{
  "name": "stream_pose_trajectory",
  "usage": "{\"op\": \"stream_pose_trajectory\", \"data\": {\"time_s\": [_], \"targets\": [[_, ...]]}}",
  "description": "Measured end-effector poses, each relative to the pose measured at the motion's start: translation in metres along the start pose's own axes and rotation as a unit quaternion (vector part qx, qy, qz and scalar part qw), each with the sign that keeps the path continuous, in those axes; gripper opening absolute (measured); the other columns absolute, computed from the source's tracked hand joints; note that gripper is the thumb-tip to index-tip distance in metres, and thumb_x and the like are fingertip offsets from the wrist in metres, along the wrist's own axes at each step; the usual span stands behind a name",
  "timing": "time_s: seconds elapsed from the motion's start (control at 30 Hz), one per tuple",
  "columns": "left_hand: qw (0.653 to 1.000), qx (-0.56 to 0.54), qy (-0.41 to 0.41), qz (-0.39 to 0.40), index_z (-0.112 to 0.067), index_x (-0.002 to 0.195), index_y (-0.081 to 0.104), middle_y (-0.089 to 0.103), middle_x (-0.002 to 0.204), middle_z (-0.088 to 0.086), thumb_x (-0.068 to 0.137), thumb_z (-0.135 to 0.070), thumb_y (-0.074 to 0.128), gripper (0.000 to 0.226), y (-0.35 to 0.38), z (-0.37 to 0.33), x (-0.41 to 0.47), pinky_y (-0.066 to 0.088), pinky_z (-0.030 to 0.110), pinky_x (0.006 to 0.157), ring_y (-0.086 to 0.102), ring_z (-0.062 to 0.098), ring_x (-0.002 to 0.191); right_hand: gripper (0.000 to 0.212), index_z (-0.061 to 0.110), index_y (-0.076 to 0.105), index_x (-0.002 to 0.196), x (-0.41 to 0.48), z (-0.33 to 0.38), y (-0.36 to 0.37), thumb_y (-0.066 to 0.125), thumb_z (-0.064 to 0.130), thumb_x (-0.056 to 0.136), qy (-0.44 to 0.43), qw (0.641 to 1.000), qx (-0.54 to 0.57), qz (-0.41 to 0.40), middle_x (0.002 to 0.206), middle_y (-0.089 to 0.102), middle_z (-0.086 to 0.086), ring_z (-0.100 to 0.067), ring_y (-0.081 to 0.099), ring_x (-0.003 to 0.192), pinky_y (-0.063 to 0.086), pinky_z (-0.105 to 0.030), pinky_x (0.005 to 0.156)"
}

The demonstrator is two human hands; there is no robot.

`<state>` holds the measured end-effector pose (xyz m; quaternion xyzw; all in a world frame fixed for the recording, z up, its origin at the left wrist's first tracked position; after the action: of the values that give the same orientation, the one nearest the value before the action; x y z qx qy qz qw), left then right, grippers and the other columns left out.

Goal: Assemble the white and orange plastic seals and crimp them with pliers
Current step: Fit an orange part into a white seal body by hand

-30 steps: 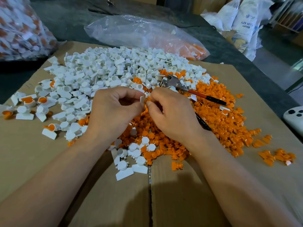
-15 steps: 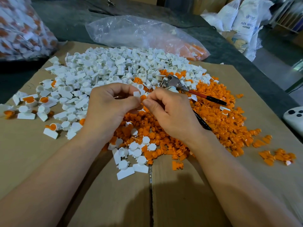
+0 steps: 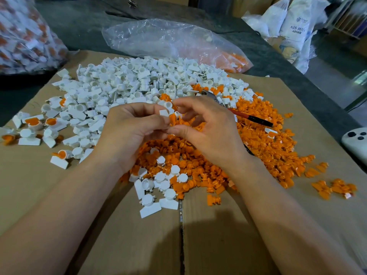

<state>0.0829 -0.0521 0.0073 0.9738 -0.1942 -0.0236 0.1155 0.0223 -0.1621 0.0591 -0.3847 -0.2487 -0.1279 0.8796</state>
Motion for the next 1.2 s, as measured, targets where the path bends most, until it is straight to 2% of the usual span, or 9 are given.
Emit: {"op": "stream_pose_trajectory", "data": {"time_s": [0.13, 0.2, 0.37, 0.57, 0.73, 0.83, 1.0, 1.1, 1.2], "targets": [[1.0, -0.001, -0.02, 0.008, -0.005, 0.068, 0.065, 0.065, 0.054, 0.003, 0.056, -0.001, 0.068, 0.012, 0.002, 0.002, -0.002, 0.049, 0.017, 0.045, 0.062, 0.012, 0.047, 0.028, 0.007, 0.07, 0.101, -0.001, 0.009, -0.002, 0.072, 0.015, 0.074, -0.04, 0.999, 0.014, -0.019, 0.09, 0.069, -0.005, -0.013, 0.063, 0.081, 0.053, -0.036, 0.074], [1.0, -0.003, -0.027, 0.01, -0.004, 0.069, 0.064, 0.065, 0.053, 0.003, 0.052, -0.005, 0.067, 0.016, 0.002, 0.002, -0.003, 0.049, 0.016, 0.045, 0.061, 0.012, 0.046, 0.027, 0.008, 0.07, 0.1, -0.001, 0.01, -0.003, 0.071, 0.014, 0.074, -0.047, 0.998, 0.02, -0.025, 0.088, 0.069, -0.005, -0.009, 0.061, 0.081, 0.052, -0.033, 0.074], [0.999, 0.007, -0.039, 0.014, -0.003, 0.07, 0.063, 0.064, 0.052, 0.003, 0.07, 0.01, 0.063, 0.013, 0.003, 0.003, -0.003, 0.047, 0.015, 0.044, 0.06, 0.011, 0.045, 0.025, 0.008, 0.071, 0.098, -0.001, 0.01, -0.004, 0.072, 0.015, 0.073, -0.049, 0.998, 0.006, -0.028, 0.084, 0.07, -0.004, -0.009, 0.061, 0.08, 0.05, -0.03, 0.073], [0.999, 0.006, -0.046, 0.01, -0.003, 0.069, 0.062, 0.062, 0.049, 0.002, 0.072, 0.011, 0.061, 0.014, 0.003, 0.005, -0.003, 0.046, 0.015, 0.042, 0.058, 0.01, 0.042, 0.029, 0.007, 0.07, 0.1, -0.001, 0.009, -0.002, 0.073, 0.014, 0.072, -0.037, 0.999, 0.018, -0.023, 0.085, 0.067, 0.002, -0.008, 0.061, 0.082, 0.051, -0.025, 0.074], [0.997, -0.028, -0.077, 0.006, -0.004, 0.068, 0.061, 0.064, 0.052, 0.002, 0.052, -0.005, 0.067, 0.018, 0.002, 0.009, -0.003, 0.044, 0.014, 0.038, 0.06, 0.01, 0.043, 0.04, 0.005, 0.063, 0.112, 0.0, -0.009, 0.002, 0.072, 0.005, 0.073, 0.029, 0.994, 0.103, 0.01, 0.091, 0.063, 0.008, 0.001, 0.061, 0.084, 0.048, -0.012, 0.078], [0.997, -0.012, -0.078, 0.003, -0.008, 0.066, 0.062, 0.063, 0.05, -0.001, 0.048, -0.009, 0.067, 0.019, 0.001, 0.009, -0.004, 0.042, 0.013, 0.038, 0.059, 0.009, 0.042, 0.039, 0.006, 0.063, 0.112, 0.0, -0.01, 0.003, 0.07, 0.001, 0.074, 0.028, 0.993, 0.113, 0.019, 0.089, 0.062, 0.011, 0.001, 0.062, 0.084, 0.048, -0.012, 0.078], [0.998, -0.003, -0.068, 0.006, -0.012, 0.057, 0.066, 0.063, 0.049, -0.001, 0.048, -0.01, 0.068, 0.01, 0.001, 0.007, -0.004, 0.04, 0.012, 0.037, 0.058, 0.008, 0.042, 0.044, 0.023, 0.057, 0.108, 0.0, -0.005, 0.003, 0.071, 0.0, 0.072, 0.006, 0.993, 0.117, 0.015, 0.086, 0.06, 0.018, 0.002, 0.062, 0.081, 0.049, -0.012, 0.075], [0.998, 0.01, -0.058, 0.013, -0.016, 0.049, 0.069, 0.063, 0.049, -0.001, 0.048, -0.011, 0.068, 0.005, 0.002, 0.005, -0.004, 0.041, 0.012, 0.038, 0.058, 0.007, 0.043, 0.044, 0.023, 0.058, 0.106, 0.0, -0.003, 0.002, 0.072, 0.001, 0.071, -0.005, 0.995, 0.103, 0.014, 0.086, 0.06, 0.014, -0.004, 0.062, 0.08, 0.05, -0.014, 0.075], [0.998, 0.021, -0.05, 0.011, -0.014, 0.053, 0.067, 0.064, 0.051, 0.0, 0.048, -0.012, 0.069, 0.006, 0.001, 0.004, -0.004, 0.042, 0.013, 0.039, 0.059, 0.008, 0.044, 0.043, 0.021, 0.06, 0.107, 0.0, 0.001, 0.003, 0.073, 0.005, 0.07, -0.022, 0.996, 0.083, 0.016, 0.086, 0.058, 0.013, -0.003, 0.06, 0.081, 0.05, -0.014, 0.075]]}}
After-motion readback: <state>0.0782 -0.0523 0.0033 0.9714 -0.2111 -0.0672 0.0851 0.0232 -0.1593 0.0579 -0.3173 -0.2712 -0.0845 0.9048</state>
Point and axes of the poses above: each hand's wrist, its own x-axis towards the middle knuckle, its own y-axis out of the palm, z = x × y, the point moved 10 cm from there along x, towards the middle knuckle
